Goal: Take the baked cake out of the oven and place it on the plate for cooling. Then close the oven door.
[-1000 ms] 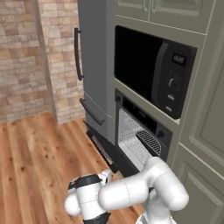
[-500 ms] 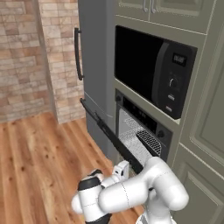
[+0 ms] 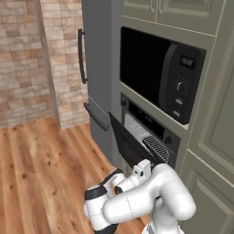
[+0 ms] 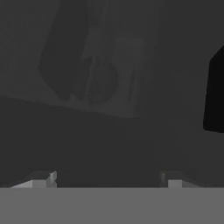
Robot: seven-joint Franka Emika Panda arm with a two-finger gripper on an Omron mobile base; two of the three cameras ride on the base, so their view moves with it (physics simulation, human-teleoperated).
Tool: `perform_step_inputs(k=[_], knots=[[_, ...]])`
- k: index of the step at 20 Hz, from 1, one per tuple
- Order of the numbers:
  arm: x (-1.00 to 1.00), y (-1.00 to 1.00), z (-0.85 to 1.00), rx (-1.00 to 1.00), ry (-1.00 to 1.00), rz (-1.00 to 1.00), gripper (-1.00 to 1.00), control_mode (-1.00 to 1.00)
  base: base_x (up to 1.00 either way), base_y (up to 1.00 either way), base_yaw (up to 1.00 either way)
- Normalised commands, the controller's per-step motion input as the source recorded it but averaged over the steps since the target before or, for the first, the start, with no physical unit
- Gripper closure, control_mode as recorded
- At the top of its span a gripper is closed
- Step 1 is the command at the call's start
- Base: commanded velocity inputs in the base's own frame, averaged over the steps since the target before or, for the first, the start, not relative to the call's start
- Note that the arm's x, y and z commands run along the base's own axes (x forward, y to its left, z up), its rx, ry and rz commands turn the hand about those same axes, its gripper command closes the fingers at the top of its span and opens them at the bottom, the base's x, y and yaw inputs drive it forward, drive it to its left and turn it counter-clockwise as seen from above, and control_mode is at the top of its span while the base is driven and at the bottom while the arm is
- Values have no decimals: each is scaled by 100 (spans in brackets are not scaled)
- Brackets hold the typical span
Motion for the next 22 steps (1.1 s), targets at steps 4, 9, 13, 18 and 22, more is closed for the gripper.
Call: perform_step_inputs(k=[4,9,13,18,22], knots=[[57,0,0,-54,-29,-47,-100,-100,0,0,0],[70,-7,0,-45,-23,-43,-100,-100,0,0,0],[68,-20,0,-34,-19,-36,-100,-100,0,0,0],[63,-28,-2,-32,-18,-33,-100,-100,0,0,0],[55,-33,-17,-31,-16,-31,-100,-100,0,0,0]])
